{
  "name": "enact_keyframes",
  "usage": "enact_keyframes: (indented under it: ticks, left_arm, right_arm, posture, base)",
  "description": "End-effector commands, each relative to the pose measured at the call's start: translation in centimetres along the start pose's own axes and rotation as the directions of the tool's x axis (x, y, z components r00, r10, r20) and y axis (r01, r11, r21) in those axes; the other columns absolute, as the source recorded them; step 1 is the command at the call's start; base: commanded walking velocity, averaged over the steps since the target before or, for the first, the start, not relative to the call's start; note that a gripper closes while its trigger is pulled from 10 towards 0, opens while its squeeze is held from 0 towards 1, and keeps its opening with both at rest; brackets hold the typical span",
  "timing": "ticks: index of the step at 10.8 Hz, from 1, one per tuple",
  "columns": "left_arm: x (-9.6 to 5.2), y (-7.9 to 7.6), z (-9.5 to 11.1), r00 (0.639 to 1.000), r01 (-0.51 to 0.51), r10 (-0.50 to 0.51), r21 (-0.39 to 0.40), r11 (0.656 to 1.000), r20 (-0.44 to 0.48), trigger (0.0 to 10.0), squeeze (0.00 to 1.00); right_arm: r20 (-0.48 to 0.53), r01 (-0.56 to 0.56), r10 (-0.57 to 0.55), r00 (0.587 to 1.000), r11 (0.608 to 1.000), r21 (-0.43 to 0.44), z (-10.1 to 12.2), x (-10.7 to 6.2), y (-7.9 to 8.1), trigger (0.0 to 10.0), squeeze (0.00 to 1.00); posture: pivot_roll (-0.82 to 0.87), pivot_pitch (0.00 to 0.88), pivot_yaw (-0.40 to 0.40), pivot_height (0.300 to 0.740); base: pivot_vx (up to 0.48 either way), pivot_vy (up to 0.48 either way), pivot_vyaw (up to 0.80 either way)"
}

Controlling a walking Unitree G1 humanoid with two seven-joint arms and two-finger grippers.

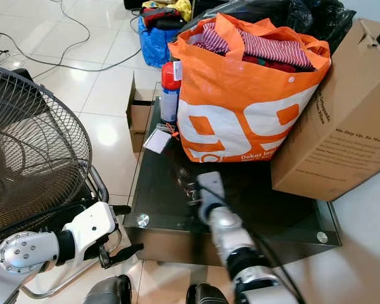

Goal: Hang keys on a hook

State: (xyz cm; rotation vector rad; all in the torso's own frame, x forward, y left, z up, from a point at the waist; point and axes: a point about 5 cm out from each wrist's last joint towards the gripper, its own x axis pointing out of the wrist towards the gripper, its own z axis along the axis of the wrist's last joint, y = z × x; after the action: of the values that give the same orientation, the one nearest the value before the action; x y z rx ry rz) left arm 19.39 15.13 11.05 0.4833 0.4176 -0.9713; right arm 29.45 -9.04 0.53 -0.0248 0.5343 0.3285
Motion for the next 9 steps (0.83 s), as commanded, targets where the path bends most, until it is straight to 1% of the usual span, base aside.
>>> enact_keyframes:
  ticks: [1, 2, 3, 4, 5, 6, 7, 9]
  left_arm:
    - [0.1, -0.3, -0.1, 1.000, 0.007, -0.007, -0.001, 1.000, -0.010, 10.0, 0.00]
    - [0.1, -0.3, -0.1, 1.000, 0.008, -0.008, -0.002, 1.000, -0.010, 10.0, 0.00]
    - [0.1, -0.3, -0.1, 1.000, 0.008, -0.008, -0.002, 1.000, -0.009, 10.0, 0.00]
    - [0.1, -0.4, -0.1, 1.000, 0.008, -0.008, -0.003, 1.000, -0.010, 10.0, 0.00]
    - [0.0, -0.4, -0.1, 1.000, 0.009, -0.009, -0.004, 1.000, -0.010, 10.0, 0.00]
    - [0.0, -0.4, -0.1, 1.000, 0.009, -0.009, -0.005, 1.000, -0.011, 10.0, 0.00]
    - [0.0, -0.4, -0.1, 1.000, 0.010, -0.010, -0.005, 1.000, -0.012, 10.0, 0.00]
    - [-0.1, -0.5, -0.2, 1.000, 0.012, -0.012, -0.005, 1.000, -0.016, 10.0, 0.00]
  right_arm:
    - [0.023, -0.037, 0.038, 0.999, 0.999, -0.014, 0.2, -0.1, 0.5, 10.0, 1.00]
    - [0.050, -0.130, 0.131, 0.990, 0.991, -0.036, 0.4, -0.2, 2.0, 10.0, 1.00]
    - [0.054, -0.151, 0.157, 0.986, 0.984, -0.091, 0.2, -0.3, 2.8, 10.0, 1.00]
    - [0.034, -0.081, 0.089, 0.995, 0.980, -0.184, -0.2, -0.1, 2.9, 10.0, 0.87]
    - [0.027, -0.056, 0.064, 0.998, 0.975, -0.213, -0.3, 0.0, 3.0, 10.0, 0.00]
    - [0.020, -0.031, 0.036, 0.999, 0.973, -0.230, -0.5, 0.0, 3.3, 10.0, 0.00]
    - [0.000, 0.022, -0.023, 1.000, 0.961, -0.275, -0.9, 0.2, 3.2, 10.0, 0.00]
    - [-0.016, 0.050, -0.057, 0.998, 0.954, -0.296, -1.1, 0.3, 3.4, 10.0, 0.00]
  posture:
    - [0.10, 0.136, -0.081, 0.740]
    - [0.10, 0.136, -0.081, 0.740]
    - [0.10, 0.136, -0.082, 0.740]
    - [0.10, 0.136, -0.082, 0.740]
    - [0.10, 0.141, -0.081, 0.740]
    - [0.10, 0.141, -0.081, 0.740]
    - [0.11, 0.145, -0.080, 0.740]
    - [0.11, 0.146, -0.081, 0.740]
  base:
    - [0.000, 0.000, 0.00]
    - [0.000, 0.000, 0.00]
    - [0.000, 0.000, 0.00]
    - [0.000, 0.000, 0.00]
    - [0.000, 0.000, 0.00]
    - [0.000, 0.000, 0.00]
    - [0.000, 0.000, 0.00]
    - [0.000, 0.000, 0.00]
